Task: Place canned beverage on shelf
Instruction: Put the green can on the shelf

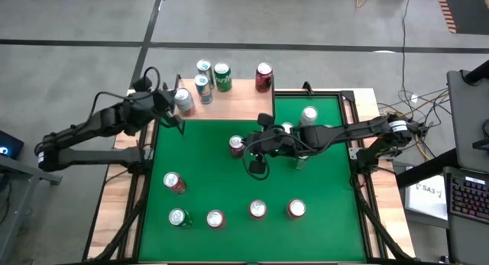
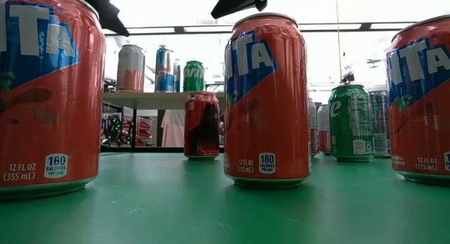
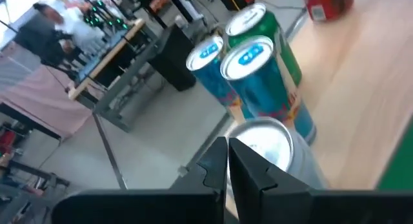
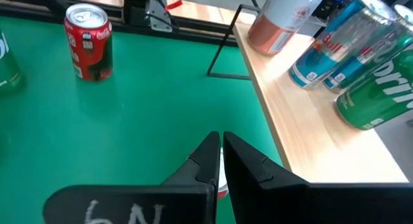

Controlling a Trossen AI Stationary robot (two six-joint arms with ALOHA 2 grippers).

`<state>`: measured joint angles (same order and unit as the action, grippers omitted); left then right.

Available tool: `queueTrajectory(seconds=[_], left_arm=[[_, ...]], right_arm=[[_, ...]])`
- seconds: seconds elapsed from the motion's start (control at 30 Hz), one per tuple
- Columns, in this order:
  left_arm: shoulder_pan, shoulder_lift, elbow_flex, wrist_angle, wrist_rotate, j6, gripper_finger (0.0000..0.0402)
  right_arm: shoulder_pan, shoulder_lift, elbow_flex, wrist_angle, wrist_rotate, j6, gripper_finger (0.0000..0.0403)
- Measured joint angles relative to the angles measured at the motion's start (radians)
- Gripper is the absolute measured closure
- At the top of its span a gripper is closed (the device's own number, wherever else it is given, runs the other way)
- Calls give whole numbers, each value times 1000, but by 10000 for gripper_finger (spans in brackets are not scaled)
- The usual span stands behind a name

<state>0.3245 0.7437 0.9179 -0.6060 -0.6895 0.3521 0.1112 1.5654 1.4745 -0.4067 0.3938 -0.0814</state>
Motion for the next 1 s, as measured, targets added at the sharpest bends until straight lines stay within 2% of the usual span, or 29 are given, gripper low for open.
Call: queueTrajectory(seconds=[0.1,0.27,0.4,0.73,1.0], left_arm=[[0,-8,10,-71,1,-23,402],[0,-1,5,-81,5,-57,402],[0,21,5,-87,62,-68,402],[0,68,5,-95,34,-79,401],[0,43,11,-113,46,-201,402]], right_arm=[[0,0,-9,1,0,3,390],[-2,0,-20,3,0,3,390],[-2,0,-20,6,1,3,390],[-2,0,-20,0,1,16,390],[-2,1,-20,0,1,18,390]])
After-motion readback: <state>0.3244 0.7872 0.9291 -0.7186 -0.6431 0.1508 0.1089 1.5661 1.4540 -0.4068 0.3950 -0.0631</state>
